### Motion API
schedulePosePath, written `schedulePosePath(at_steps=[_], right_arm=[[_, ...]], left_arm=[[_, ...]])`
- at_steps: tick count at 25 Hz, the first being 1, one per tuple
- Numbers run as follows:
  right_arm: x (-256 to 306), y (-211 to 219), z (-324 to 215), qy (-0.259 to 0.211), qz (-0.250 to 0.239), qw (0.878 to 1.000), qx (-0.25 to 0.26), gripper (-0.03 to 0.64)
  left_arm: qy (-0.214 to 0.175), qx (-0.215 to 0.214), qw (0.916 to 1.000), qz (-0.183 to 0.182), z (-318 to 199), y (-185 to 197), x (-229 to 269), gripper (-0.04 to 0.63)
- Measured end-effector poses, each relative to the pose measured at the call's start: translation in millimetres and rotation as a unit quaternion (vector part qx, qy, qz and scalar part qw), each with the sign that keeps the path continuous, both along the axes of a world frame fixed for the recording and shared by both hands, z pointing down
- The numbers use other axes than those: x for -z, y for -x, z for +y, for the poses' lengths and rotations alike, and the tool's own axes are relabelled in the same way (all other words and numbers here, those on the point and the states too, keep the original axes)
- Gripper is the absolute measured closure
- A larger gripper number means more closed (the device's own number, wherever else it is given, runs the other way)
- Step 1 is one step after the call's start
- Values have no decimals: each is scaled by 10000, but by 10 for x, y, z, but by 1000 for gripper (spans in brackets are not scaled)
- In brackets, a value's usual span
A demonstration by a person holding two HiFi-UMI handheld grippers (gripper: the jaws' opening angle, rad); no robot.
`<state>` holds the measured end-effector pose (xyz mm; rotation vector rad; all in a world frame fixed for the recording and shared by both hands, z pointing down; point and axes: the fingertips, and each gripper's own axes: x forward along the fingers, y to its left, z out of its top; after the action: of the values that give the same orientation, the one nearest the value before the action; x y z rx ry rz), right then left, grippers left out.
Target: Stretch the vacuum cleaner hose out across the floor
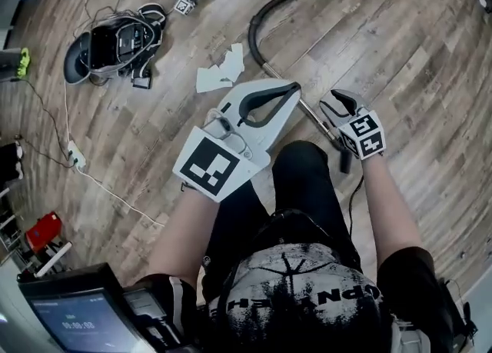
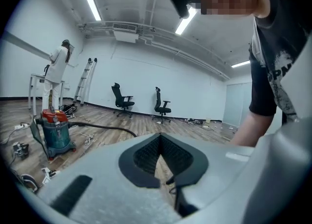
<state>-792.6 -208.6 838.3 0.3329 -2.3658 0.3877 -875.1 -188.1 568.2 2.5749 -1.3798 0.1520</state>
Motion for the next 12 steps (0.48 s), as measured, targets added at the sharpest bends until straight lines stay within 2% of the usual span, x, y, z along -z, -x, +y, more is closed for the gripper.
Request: schedulePosePath(at_steps=[2, 7, 10, 12], right_arm=[[-842, 5, 113, 327, 363, 9986, 201, 440], [-2241, -281, 350, 999, 1426, 9836, 461, 431], [-3260, -450, 478, 1126, 1670, 9780, 544, 433], [-3685, -567, 515, 1273, 1821, 9734, 549, 433]], left_arm=[[-58, 207, 9998, -14, -65, 47, -320, 594], [-62, 308, 9992, -258, -121, 18, -679, 595], [26, 515, 9979, -385, 22, -155, -1237, 594], [48, 641, 9969, -446, 69, -241, -1489, 595]])
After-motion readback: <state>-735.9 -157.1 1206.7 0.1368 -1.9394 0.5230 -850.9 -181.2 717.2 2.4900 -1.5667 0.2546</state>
